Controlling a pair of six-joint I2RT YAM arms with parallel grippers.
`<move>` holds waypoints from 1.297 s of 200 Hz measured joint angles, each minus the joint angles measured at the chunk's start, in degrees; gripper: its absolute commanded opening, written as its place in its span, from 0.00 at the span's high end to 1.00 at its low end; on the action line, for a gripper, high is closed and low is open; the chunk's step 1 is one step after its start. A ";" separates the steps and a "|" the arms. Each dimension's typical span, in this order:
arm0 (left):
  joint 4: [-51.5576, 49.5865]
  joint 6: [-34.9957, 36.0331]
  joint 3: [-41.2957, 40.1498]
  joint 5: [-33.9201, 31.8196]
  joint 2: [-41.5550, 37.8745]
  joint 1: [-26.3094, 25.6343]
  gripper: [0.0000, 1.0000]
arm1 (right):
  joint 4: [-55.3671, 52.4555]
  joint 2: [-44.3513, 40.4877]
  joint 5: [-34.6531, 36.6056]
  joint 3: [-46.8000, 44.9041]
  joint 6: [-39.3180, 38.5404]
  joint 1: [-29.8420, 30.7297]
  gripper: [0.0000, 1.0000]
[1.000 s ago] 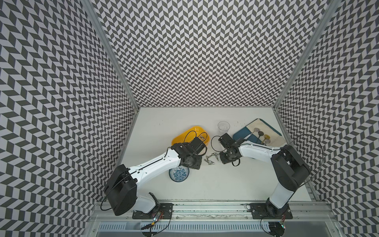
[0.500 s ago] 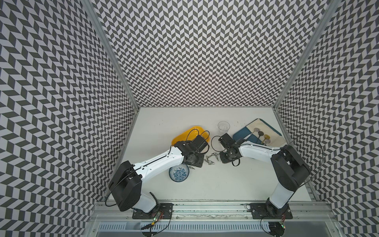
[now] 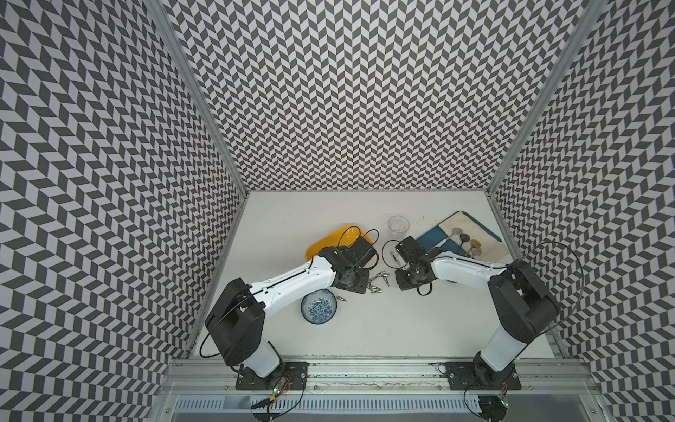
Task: Put the bit on the desktop into the storage box
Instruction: Pick up the screwdriver bit from the center of the board.
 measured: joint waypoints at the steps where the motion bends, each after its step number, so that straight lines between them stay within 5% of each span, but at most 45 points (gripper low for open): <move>1: 0.00 0.00 0.02 0.00 0.04 0.00 0.52 | -0.07 -0.09 -0.02 -0.02 0.00 -0.15 1.00; 114: 0.70 0.17 14.58 1.05 17.40 -3.15 0.51 | -5.64 -11.65 -2.60 2.14 -0.33 -9.49 1.00; 259: 2.86 -0.35 18.93 4.90 26.16 -3.37 0.51 | -7.85 -14.64 -4.46 2.08 -1.95 -12.83 1.00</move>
